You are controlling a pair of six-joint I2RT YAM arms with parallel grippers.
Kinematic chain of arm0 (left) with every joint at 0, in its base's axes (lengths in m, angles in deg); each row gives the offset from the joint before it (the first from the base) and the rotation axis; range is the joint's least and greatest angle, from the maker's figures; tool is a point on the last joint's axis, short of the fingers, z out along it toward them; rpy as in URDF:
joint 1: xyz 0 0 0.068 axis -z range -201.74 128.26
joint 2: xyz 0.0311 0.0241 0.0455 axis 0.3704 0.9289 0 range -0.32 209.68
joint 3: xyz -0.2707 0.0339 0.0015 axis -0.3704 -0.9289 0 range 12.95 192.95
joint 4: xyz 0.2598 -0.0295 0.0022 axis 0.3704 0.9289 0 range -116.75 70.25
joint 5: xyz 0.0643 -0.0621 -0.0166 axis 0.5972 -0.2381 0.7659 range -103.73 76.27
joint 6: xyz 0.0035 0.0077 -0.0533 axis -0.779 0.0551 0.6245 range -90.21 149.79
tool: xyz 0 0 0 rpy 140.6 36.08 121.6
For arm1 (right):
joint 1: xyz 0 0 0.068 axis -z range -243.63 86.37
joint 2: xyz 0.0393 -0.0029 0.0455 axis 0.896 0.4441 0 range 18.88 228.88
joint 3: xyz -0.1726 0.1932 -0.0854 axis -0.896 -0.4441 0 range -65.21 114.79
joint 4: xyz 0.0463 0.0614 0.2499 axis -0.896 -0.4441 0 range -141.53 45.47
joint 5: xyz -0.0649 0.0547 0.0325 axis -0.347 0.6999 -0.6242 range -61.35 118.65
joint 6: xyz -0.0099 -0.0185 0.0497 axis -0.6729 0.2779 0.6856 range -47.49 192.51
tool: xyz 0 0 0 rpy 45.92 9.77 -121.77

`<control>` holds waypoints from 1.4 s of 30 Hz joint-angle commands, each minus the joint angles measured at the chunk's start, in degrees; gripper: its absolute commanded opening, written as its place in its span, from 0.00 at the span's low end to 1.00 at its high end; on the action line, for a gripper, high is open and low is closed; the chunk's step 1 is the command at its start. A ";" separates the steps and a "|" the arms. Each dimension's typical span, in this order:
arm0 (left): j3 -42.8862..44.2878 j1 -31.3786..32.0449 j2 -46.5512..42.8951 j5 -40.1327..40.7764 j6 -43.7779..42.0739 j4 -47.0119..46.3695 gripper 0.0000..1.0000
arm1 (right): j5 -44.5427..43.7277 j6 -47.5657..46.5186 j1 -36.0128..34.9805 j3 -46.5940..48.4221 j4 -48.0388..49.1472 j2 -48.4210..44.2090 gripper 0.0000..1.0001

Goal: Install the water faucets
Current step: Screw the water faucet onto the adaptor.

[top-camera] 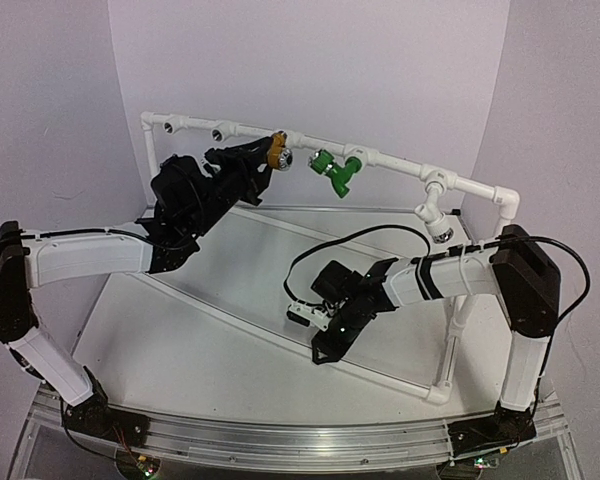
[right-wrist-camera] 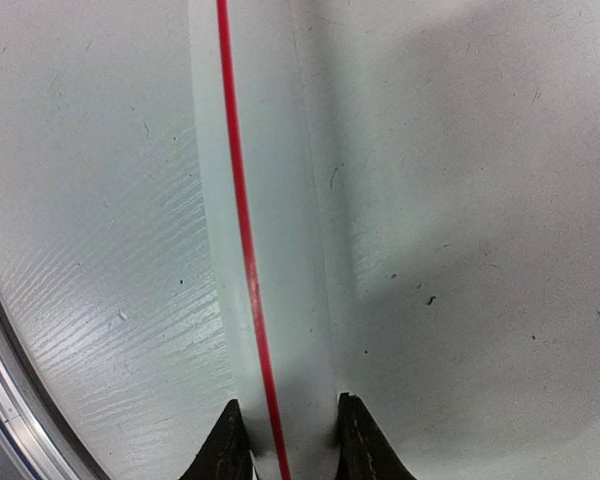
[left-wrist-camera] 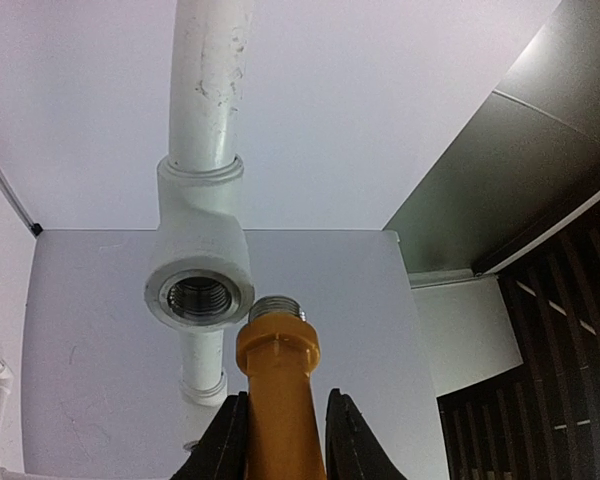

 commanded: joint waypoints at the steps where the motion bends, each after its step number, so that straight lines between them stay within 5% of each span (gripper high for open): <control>1: 1.63 0.46 -0.10 -0.31 -0.48 -1.94 0.00 | 2.14 3.14 -0.67 2.52 0.00 -0.16 0.00; 13: -8.57 2.68 -9.89 7.65 -4.46 -1.83 0.00 | 2.10 3.13 -0.78 2.13 -0.01 -0.09 0.00; 42: -3.29 3.17 -4.29 4.60 -3.06 -1.57 0.00 | 2.63 3.13 -1.18 2.69 -0.29 0.59 0.00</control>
